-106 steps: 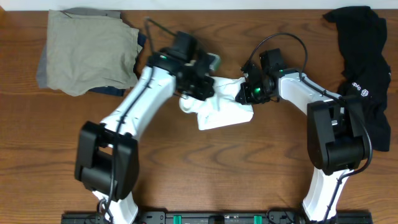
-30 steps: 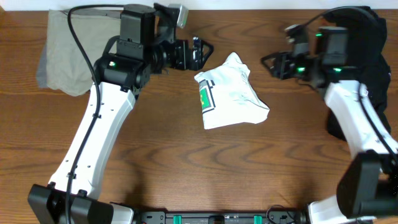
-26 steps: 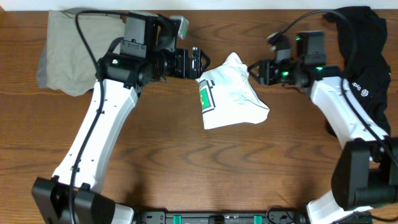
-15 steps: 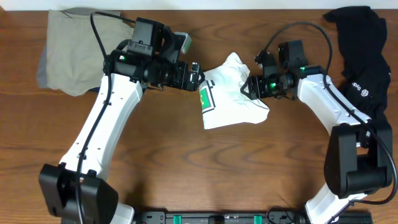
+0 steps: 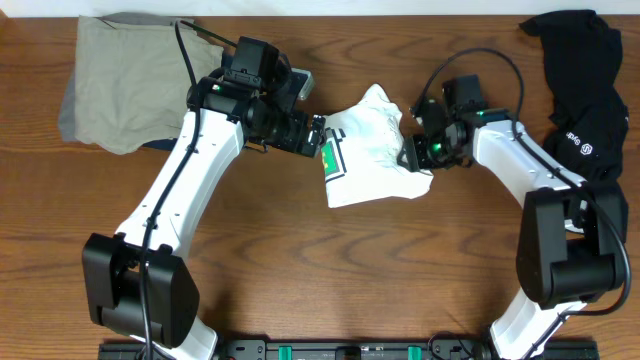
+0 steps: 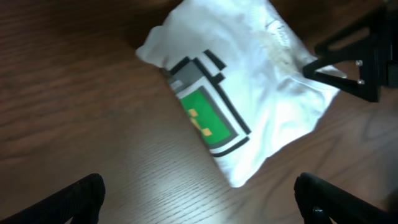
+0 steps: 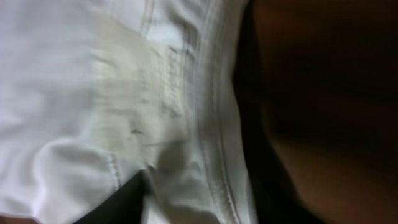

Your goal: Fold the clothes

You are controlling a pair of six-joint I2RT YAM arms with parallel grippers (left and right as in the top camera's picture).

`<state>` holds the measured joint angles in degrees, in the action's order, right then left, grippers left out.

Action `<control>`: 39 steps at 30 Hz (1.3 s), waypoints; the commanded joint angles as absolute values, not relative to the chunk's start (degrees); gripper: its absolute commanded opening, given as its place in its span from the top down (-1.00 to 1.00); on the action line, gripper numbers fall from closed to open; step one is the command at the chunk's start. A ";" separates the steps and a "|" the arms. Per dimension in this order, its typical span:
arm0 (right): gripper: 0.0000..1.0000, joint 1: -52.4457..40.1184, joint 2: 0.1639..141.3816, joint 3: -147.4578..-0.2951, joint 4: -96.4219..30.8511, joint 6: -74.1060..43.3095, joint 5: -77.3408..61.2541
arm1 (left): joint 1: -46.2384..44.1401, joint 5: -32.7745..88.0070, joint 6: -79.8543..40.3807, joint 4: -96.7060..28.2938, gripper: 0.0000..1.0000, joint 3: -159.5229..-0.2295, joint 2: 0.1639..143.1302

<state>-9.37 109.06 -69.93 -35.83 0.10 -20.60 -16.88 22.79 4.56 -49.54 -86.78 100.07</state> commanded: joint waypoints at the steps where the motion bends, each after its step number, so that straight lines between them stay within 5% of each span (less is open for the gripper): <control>1: 0.52 -11.05 110.37 -67.64 -35.05 -0.40 -19.03 | -16.80 19.77 5.37 -49.82 -0.96 -86.48 100.09; 6: 0.97 -14.50 110.69 -64.75 -32.51 -3.03 -19.07 | -16.27 19.57 5.34 -49.80 -0.96 -86.48 100.09; 16: 0.90 -23.75 110.69 -64.12 -22.83 -8.78 -21.41 | -13.30 19.38 5.32 -49.89 -0.96 -86.48 100.09; 18: 0.78 -23.68 110.52 -65.71 -23.09 -8.97 -22.96 | -12.56 19.35 5.34 -49.89 -0.96 -86.48 100.09; 23: -0.10 -21.50 108.16 -72.23 -30.96 -8.56 -23.99 | -11.46 19.38 5.32 -49.89 -0.96 -86.48 100.09; 26: -0.46 -19.46 105.45 -76.07 -36.29 -8.29 -22.52 | -12.01 19.40 3.49 -49.74 -0.96 -86.48 100.09; 39: -0.71 2.96 98.78 -79.44 -40.42 -10.72 -15.29 | -28.84 5.26 -9.39 -41.45 -0.96 -86.48 106.41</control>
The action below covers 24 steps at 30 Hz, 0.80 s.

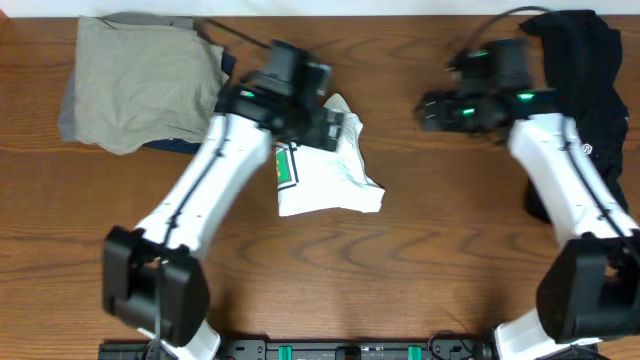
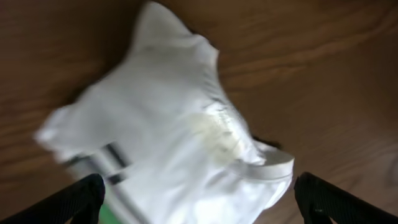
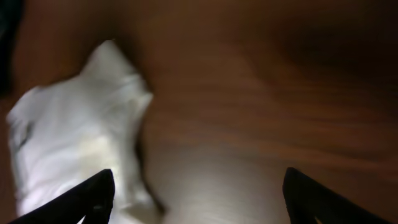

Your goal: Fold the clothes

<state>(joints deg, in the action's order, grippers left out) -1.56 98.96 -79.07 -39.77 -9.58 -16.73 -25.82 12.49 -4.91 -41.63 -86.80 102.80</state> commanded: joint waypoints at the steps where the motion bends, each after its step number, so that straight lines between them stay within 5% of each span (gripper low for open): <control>1: -0.72 4.45 98.78 -79.44 -40.66 -10.70 -15.31 | -29.74 2.94 -10.46 -41.45 -0.96 -86.48 107.39; 24: -0.73 11.07 98.78 -79.44 -41.85 -10.63 -16.29 | -38.98 -10.39 -13.80 -34.15 -0.96 -87.68 124.36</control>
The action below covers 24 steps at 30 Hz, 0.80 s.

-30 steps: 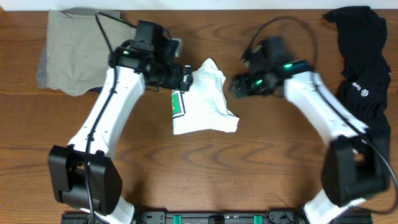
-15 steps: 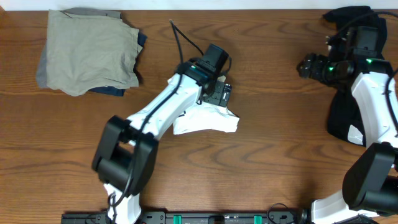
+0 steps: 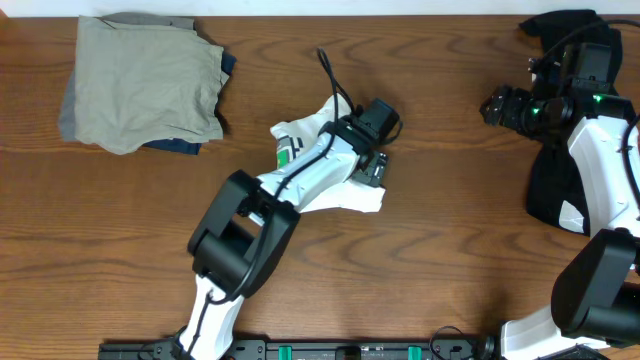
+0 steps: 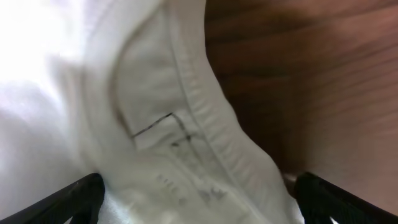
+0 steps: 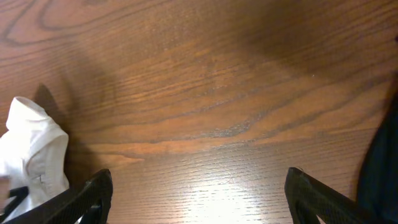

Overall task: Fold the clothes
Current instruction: 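Carry the held T-shirt leftward to the grey shirt stack with the left gripper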

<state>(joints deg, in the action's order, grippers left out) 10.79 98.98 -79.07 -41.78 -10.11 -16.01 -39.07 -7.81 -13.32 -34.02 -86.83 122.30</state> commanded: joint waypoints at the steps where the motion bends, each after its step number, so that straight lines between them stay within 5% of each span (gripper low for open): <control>1: -0.73 11.07 98.78 -79.44 -41.89 -10.63 -16.29 | -38.98 -10.55 -13.76 -34.20 -0.96 -87.68 124.73; 4: -0.73 11.07 98.78 -79.44 -42.04 -10.66 -16.29 | -38.98 -12.71 -13.65 -34.41 -0.95 -87.68 124.92; 12: -0.72 11.09 98.78 -79.44 -41.91 -10.66 -15.81 | -38.98 -16.21 -12.53 -37.60 -0.10 -87.68 124.92; 13: -0.72 11.09 98.78 -79.44 -41.78 -10.63 -15.51 | -38.98 -16.21 -12.51 -38.06 0.07 -87.68 124.92; 15: -0.72 11.09 98.78 -79.44 -41.56 -10.63 -15.11 | -38.96 -16.21 -12.53 -38.35 0.75 -87.68 124.70; 16: -0.72 11.09 98.78 -79.44 -41.56 -10.63 -14.96 | -38.98 -16.21 -12.38 -38.39 0.88 -87.77 124.49; 24: -0.72 11.07 98.78 -79.44 -41.56 -10.46 -14.98 | -37.12 -26.87 -6.31 -46.30 0.88 -90.28 116.95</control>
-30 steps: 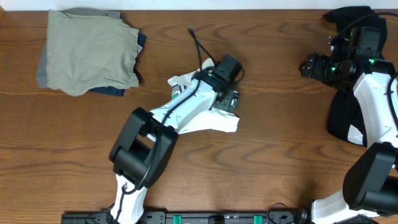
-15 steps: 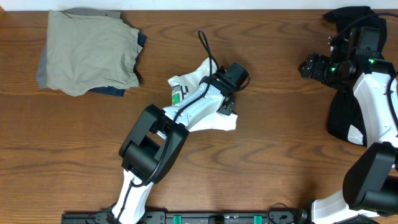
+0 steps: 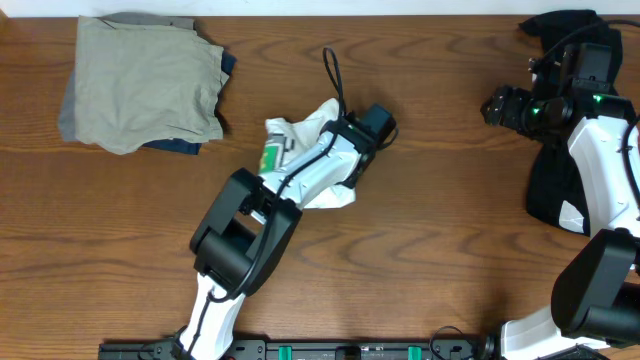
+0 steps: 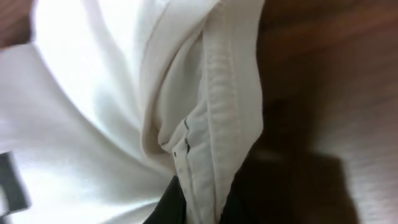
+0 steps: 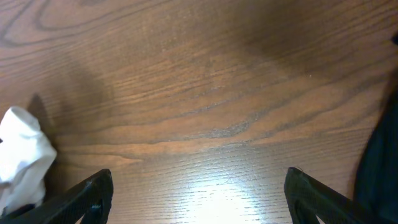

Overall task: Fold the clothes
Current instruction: 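Carry the held T-shirt leftward to the grey shirt stack with the left gripper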

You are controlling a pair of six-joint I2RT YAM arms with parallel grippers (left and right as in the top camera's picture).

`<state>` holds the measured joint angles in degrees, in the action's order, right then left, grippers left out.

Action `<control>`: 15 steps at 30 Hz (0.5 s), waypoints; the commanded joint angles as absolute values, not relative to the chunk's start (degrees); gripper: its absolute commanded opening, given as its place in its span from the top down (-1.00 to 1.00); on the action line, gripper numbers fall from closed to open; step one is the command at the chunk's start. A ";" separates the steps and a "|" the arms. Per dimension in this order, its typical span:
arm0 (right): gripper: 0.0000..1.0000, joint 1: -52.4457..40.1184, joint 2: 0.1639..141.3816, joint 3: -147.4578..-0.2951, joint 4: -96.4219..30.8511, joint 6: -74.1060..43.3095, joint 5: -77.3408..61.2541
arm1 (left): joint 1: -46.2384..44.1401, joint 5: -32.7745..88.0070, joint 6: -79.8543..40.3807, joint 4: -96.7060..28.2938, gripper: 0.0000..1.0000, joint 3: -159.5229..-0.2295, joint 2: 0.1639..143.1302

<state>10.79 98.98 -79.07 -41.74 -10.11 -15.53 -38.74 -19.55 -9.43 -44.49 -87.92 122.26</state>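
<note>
A crumpled white shirt (image 3: 293, 134) with a green print lies at the table's middle. My left gripper (image 3: 352, 162) is down at its right edge. In the left wrist view the shirt (image 4: 93, 124) fills the frame, and my left gripper (image 4: 199, 204) is shut on its ribbed collar seam (image 4: 217, 93). My right gripper (image 3: 493, 105) hangs open at the far right with nothing between its fingers (image 5: 81, 199). The right wrist view catches a bit of the white shirt (image 5: 22, 158) at its left edge.
A folded stack with a khaki garment (image 3: 140, 75) on top sits at the back left. A black garment (image 3: 560, 30) lies heaped at the back right, under and behind my right arm. Bare wooden table (image 3: 450, 250) spreads between the shirt and the black heap.
My left gripper, open against the shirt's collar before, is now shut on the collar seam. The shirt has bunched and shifted a little to the left. My right arm has not moved.
First my right gripper held the shirt's collar at the table's middle, with my left open beside the print. Then the shirt lay further left, my right gripper off it. Then my left stood open at the shirt's right edge; now it grips the collar.
</note>
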 commanded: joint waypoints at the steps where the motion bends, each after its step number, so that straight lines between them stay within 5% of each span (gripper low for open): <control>1: -0.72 11.09 98.78 -79.44 -41.56 -10.46 -14.98 | -36.51 -27.81 -5.37 -47.20 0.88 -90.59 115.63; 15: -0.71 11.07 98.78 -79.44 -41.32 -10.48 -15.03 | -19.16 -31.79 14.90 -39.20 0.88 -91.02 97.54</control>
